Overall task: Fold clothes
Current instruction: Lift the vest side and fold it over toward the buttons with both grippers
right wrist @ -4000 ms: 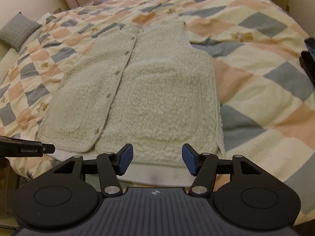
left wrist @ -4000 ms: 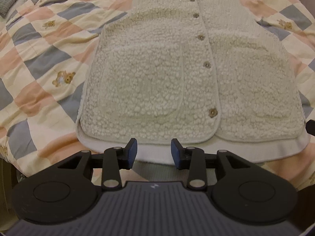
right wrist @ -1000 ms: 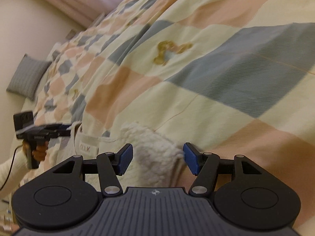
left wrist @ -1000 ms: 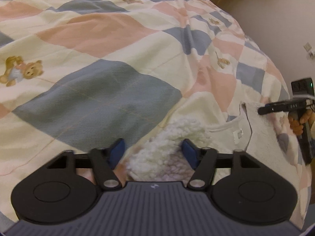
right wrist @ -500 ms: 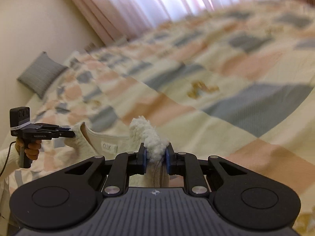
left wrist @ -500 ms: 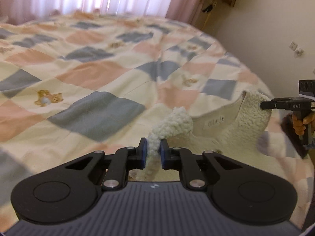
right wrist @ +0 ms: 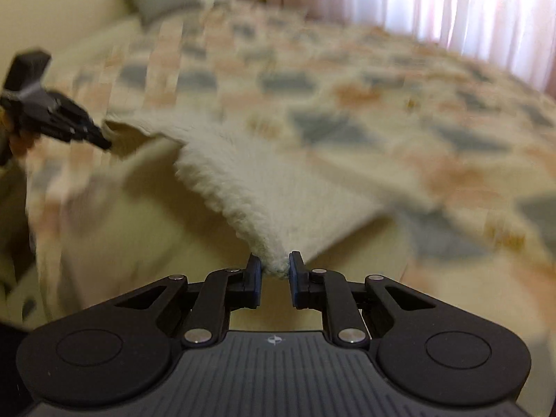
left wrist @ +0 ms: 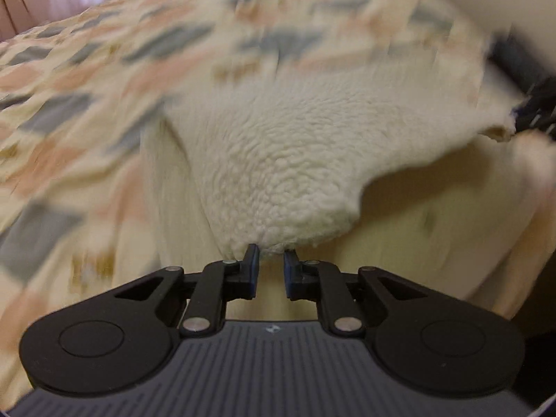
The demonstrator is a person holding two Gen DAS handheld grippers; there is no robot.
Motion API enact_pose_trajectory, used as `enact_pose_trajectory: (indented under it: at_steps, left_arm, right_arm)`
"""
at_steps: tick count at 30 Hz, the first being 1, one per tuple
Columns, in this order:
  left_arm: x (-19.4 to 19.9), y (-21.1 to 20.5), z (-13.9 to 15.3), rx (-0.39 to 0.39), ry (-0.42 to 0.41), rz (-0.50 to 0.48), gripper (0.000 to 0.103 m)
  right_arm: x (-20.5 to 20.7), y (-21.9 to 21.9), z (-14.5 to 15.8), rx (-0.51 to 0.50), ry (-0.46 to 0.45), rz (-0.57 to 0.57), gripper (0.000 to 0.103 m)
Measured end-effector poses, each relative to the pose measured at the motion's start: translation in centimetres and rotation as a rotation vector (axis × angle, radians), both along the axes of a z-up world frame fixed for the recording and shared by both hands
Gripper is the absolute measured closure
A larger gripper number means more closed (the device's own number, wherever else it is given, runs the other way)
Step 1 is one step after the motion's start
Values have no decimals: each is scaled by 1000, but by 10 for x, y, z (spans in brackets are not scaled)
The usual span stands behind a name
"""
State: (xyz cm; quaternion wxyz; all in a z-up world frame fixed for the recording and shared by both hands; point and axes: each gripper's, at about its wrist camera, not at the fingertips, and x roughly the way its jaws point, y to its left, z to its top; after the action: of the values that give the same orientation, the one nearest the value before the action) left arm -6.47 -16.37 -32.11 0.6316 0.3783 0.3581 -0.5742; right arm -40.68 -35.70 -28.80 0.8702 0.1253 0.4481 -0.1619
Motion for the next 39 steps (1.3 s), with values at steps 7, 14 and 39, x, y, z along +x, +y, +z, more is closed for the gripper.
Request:
enact_pose_trajectory:
  at_steps: [7,14,39]
  left_arm:
    - [-66,26,-26,30,-395,-162,69]
    - [-100,25,-74,-6,-858,-585,57]
    - [-125,93,-99,19,-876,-826,88]
  right_arm:
    - [-4,84,-40,-327,212,63,45]
    - [9,126,-78,-715,319,312,45]
    - [2,172,-95,-710,444,541,95]
